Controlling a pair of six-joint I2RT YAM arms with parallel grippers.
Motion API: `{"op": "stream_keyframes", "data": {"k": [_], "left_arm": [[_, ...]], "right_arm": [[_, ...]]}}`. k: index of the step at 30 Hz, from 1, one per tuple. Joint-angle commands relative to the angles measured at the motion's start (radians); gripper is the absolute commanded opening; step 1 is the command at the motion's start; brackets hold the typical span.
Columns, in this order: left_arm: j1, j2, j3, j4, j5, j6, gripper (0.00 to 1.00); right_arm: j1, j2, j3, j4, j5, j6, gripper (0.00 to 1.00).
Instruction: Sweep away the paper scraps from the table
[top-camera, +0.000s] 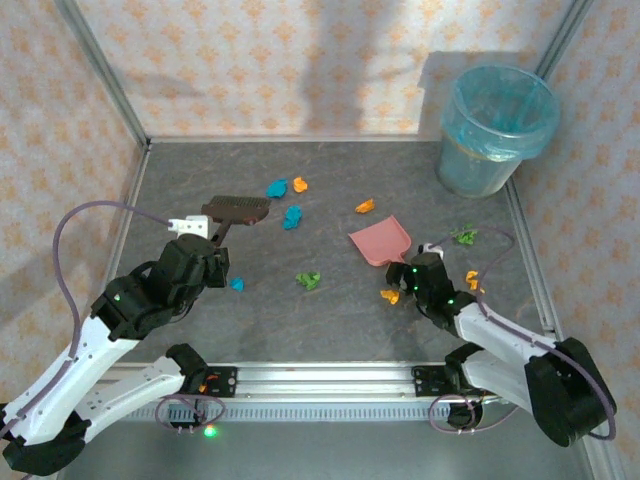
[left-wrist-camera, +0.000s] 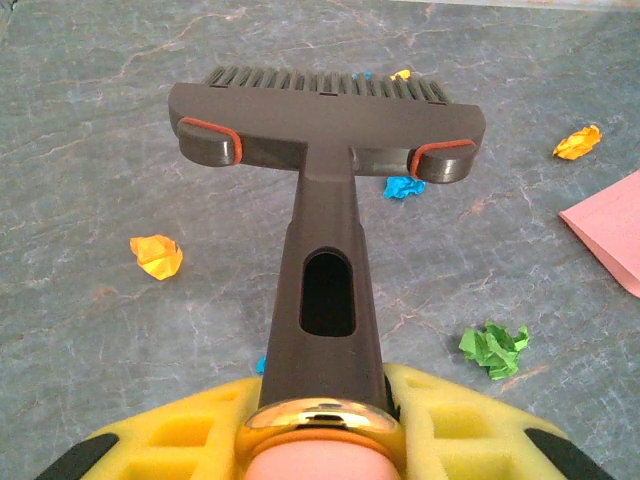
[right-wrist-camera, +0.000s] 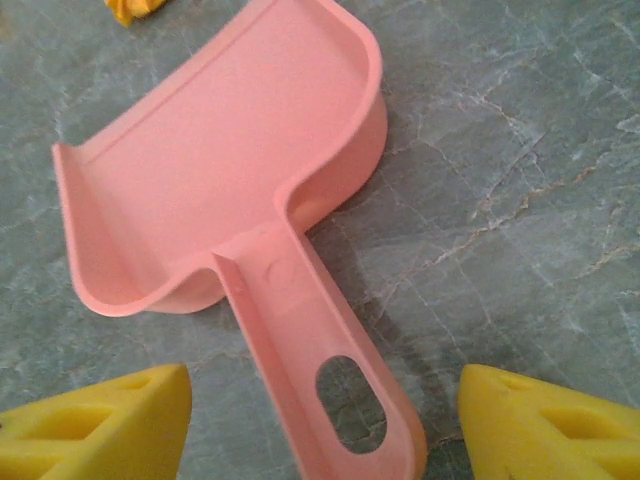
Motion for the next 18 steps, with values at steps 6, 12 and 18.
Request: {"op": "stream_keyframes", "data": {"k": [6, 12, 18], "left_arm": [[0.008, -0.010, -0.009, 0.033, -0.034, 0.017, 0.00], [0.008, -0.006, -0.010, 0.033, -0.034, 0.017, 0.00], [0.008, 0.001, -0.009, 0.034, -0.031, 0.017, 0.00]], "right_arm": [[0.028, 0.060, 0.054, 0.005, 0.063, -0.012, 0.67], [0.049, 0.079, 0.071, -0.009, 0.108, -0.029, 0.60], [0.084, 0.111, 0.096, -0.033, 0.149, -0.047, 0.58]]}}
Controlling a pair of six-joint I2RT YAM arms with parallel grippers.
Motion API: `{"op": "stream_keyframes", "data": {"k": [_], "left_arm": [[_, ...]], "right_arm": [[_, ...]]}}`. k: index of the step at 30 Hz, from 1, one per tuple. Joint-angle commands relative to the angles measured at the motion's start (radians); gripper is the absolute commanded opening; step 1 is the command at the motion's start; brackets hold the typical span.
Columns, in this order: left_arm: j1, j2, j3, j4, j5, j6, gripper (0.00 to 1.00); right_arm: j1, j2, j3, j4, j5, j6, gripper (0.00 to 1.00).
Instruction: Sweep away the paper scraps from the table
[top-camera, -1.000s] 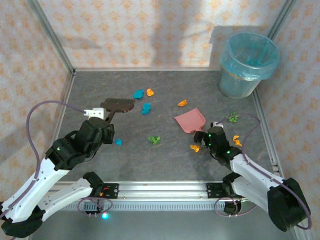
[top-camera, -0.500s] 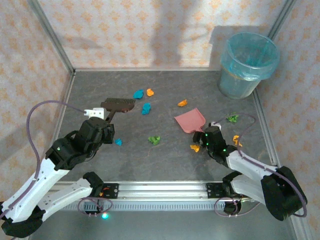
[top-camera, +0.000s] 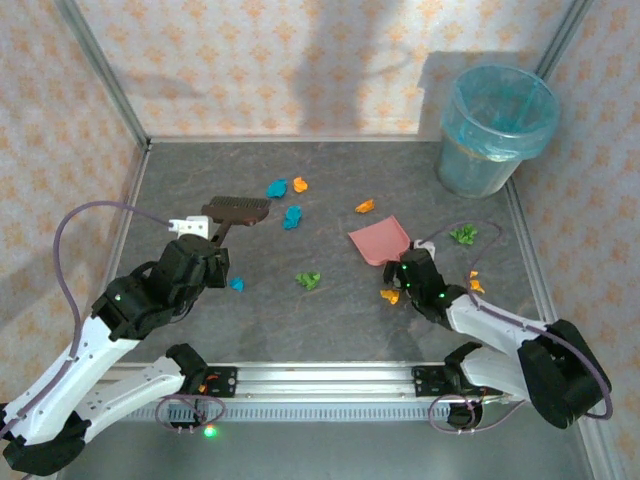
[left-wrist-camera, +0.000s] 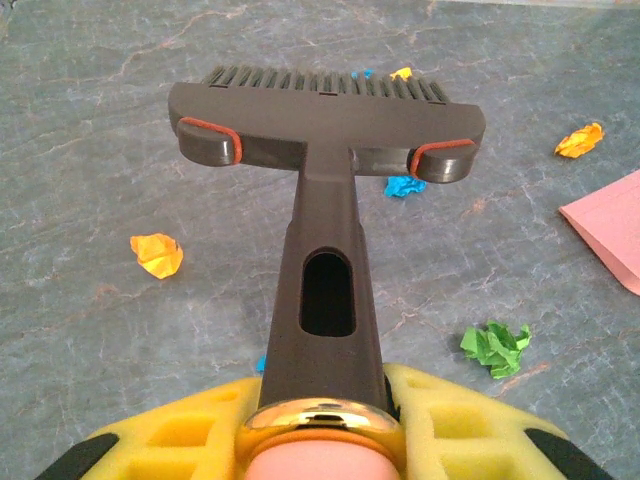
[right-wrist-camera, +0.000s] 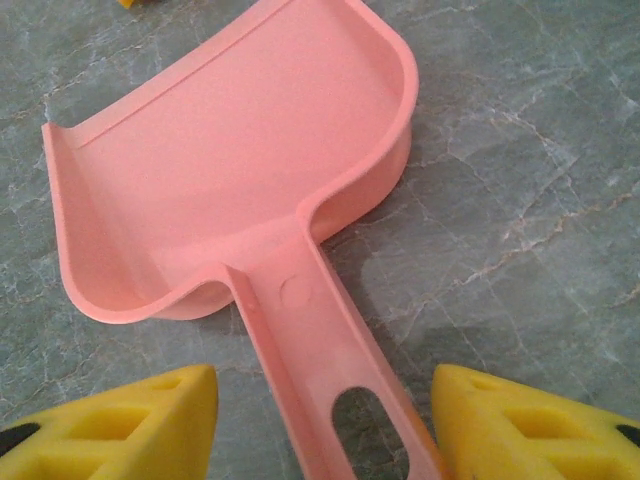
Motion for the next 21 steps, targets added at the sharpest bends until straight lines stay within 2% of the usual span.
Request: {"op": "stream_keyframes", "data": {"k": [1, 13, 21], "left_arm": [[0.008, 0.001, -0.002, 0.031, -0.032, 0.017, 0.00], [0.008, -0.006, -0.003, 0.029, -0.032, 0.014, 0.00], [0.008, -0.006, -0.004, 0.031, -0.029, 0.016, 0.00]], "right_arm": [[0.019, 0.024, 0.036, -0.034, 0.074, -0.025, 0.58], [0.054, 0.100, 0.074, -0.055, 0.112, -0.040, 0.54], [0.064, 0.118, 0.084, -0.059, 0.118, -0.048, 0.45]]}}
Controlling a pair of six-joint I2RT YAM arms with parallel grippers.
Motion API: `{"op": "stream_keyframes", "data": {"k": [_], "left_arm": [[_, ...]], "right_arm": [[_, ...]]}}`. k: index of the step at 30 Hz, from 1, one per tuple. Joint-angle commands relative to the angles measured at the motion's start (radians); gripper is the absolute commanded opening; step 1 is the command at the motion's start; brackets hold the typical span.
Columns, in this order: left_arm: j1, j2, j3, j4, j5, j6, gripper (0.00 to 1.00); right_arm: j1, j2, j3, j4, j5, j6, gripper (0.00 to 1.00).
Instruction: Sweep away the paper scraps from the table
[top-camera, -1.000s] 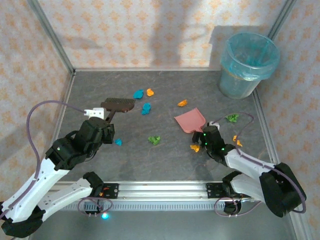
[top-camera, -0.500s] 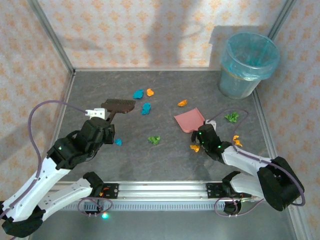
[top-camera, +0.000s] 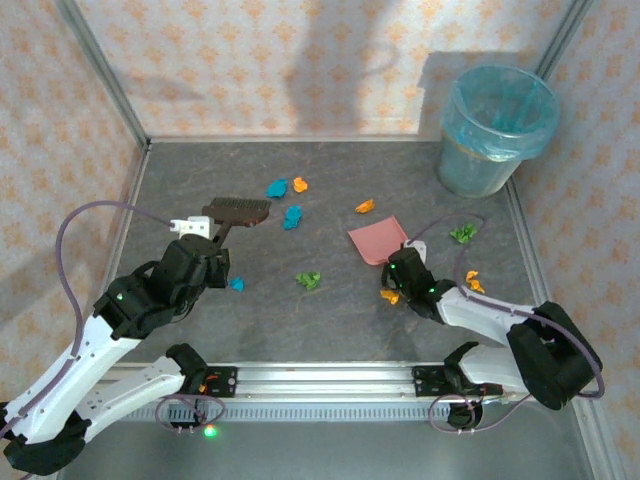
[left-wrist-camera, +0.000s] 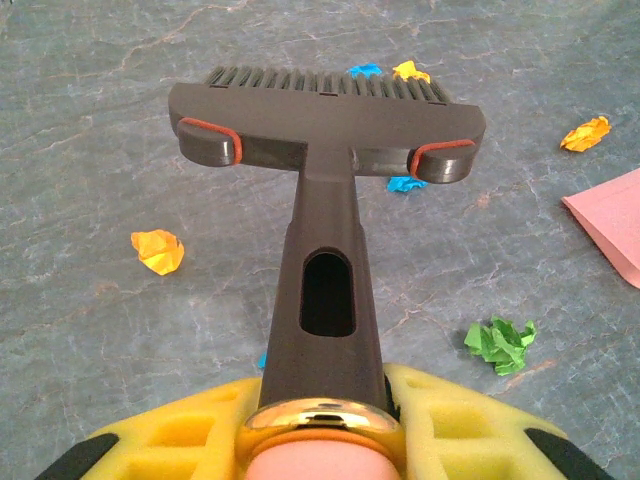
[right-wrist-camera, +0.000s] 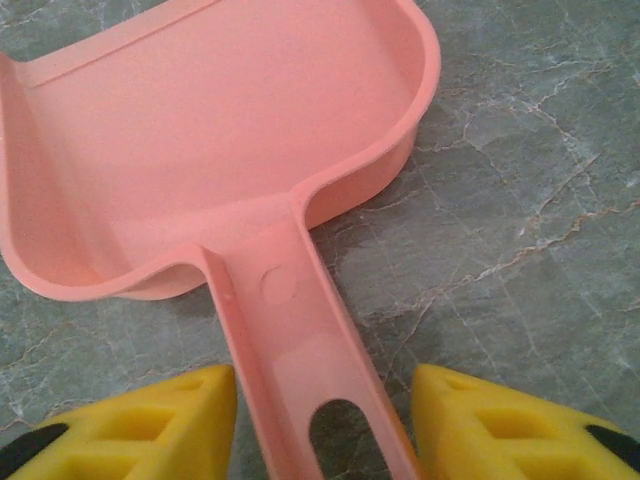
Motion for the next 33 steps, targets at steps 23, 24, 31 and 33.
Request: {"op": "stream_keyframes", "data": {"k": [23, 24, 31, 33], "left_arm": [[0.008, -0.019, 0.001, 0.031, -0.025, 0.016, 0.00], [0.008, -0.020, 0.001, 0.032, -0.024, 0.015, 0.00], [0.008, -0.030, 0.001, 0.031, -0.024, 0.014, 0.00], [0.008, -0.035, 0.003, 0.029, -0.027, 0.013, 0.00]], "right_arm": [[0.029, 0.030, 0.057, -0.046, 0.061, -0.028, 0.25], [0.029, 0.024, 0.057, -0.050, 0.061, -0.029, 0.23], [0.032, -0.030, 0.057, -0.096, 0.049, -0.014, 0.10], [0.031, -0.079, 0.056, -0.121, 0.048, -0.010, 0.08]]}}
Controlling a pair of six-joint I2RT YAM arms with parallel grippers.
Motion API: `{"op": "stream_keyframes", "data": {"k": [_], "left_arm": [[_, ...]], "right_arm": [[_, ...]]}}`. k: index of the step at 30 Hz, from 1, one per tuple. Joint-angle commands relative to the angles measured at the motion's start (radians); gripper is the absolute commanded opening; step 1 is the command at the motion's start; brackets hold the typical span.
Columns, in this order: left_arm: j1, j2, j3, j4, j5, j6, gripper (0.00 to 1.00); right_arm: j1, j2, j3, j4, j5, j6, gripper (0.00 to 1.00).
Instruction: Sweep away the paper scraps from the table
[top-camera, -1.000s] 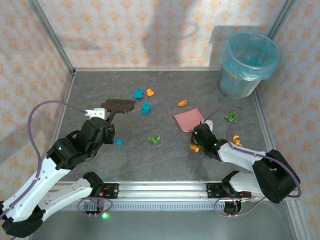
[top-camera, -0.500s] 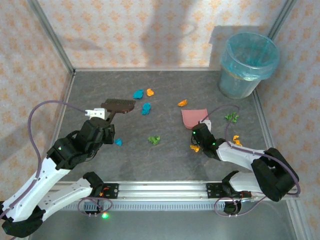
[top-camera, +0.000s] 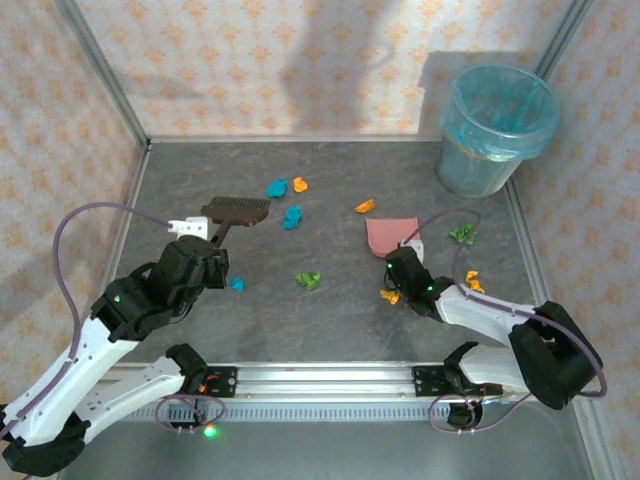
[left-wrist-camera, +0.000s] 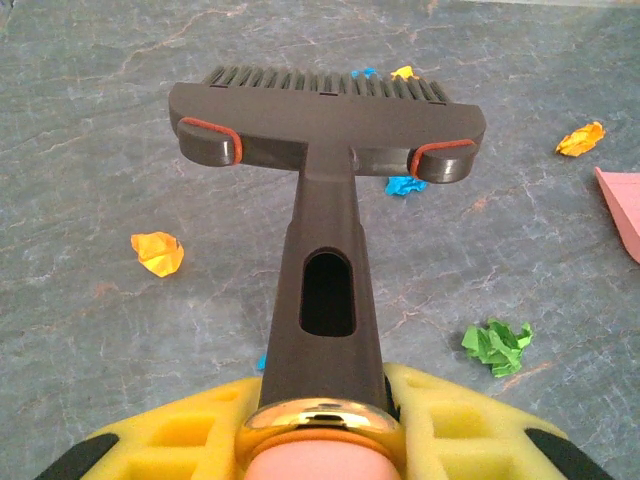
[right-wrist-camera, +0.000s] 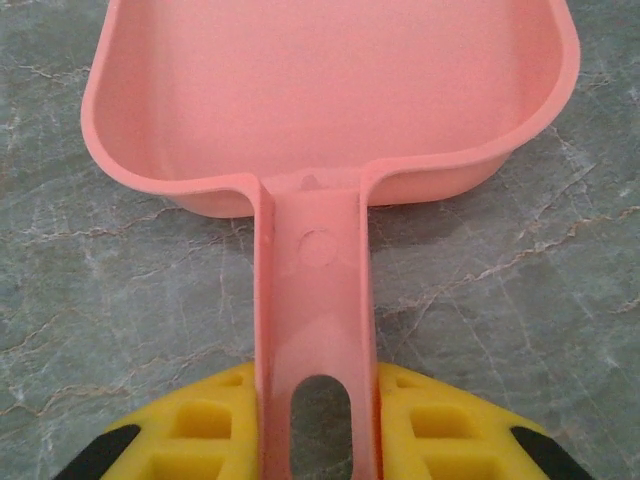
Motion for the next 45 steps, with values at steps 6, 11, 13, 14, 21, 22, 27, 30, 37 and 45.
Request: {"op": "stream_keyframes", "data": {"k": [6, 11, 13, 14, 21, 22, 27, 30, 37, 45], "left_arm": [[0.008, -0.033, 0.004, 0.028, -0.033, 0.013, 0.00], [0.007, -0.046, 0.004, 0.025, -0.052, 0.005, 0.00], [0.008, -0.052, 0.004, 0.024, -0.058, 0.003, 0.00], [0.008, -0.053, 0.004, 0.024, -0.061, 0.002, 0.00], [0.008, -0.075, 0.011, 0.005, -0.121, -0.017, 0.00], [0.008, -0.083, 0.012, 0.002, -0.132, -0.021, 0.00], [0.008, -0.121, 0.014, -0.016, -0.202, -0.046, 0.00], [0.008, -0.143, 0.016, -0.023, -0.238, -0.058, 0.00], [0.008, -0.172, 0.018, -0.047, -0.323, -0.097, 0.00], [0.008, -0.130, 0.031, -0.071, -0.358, -0.127, 0.00]], "right_arm": [[0.007, -0.167, 0.043, -0.152, 0.002, 0.007, 0.00], [0.007, -0.243, 0.090, -0.276, -0.082, -0.015, 0.00], [0.008, -0.264, 0.118, -0.332, -0.133, -0.030, 0.00], [0.008, -0.278, 0.132, -0.362, -0.169, -0.040, 0.00], [0.007, -0.321, 0.191, -0.416, -0.342, -0.049, 0.00], [0.008, -0.312, 0.204, -0.424, -0.359, -0.049, 0.00], [0.007, -0.247, 0.276, -0.429, -0.460, -0.076, 0.00], [0.008, -0.208, 0.311, -0.416, -0.514, -0.094, 0.00], [0.008, -0.117, 0.372, -0.386, -0.569, -0.136, 0.00], [0.008, -0.153, 0.377, -0.352, -0.533, -0.214, 0.00]]}}
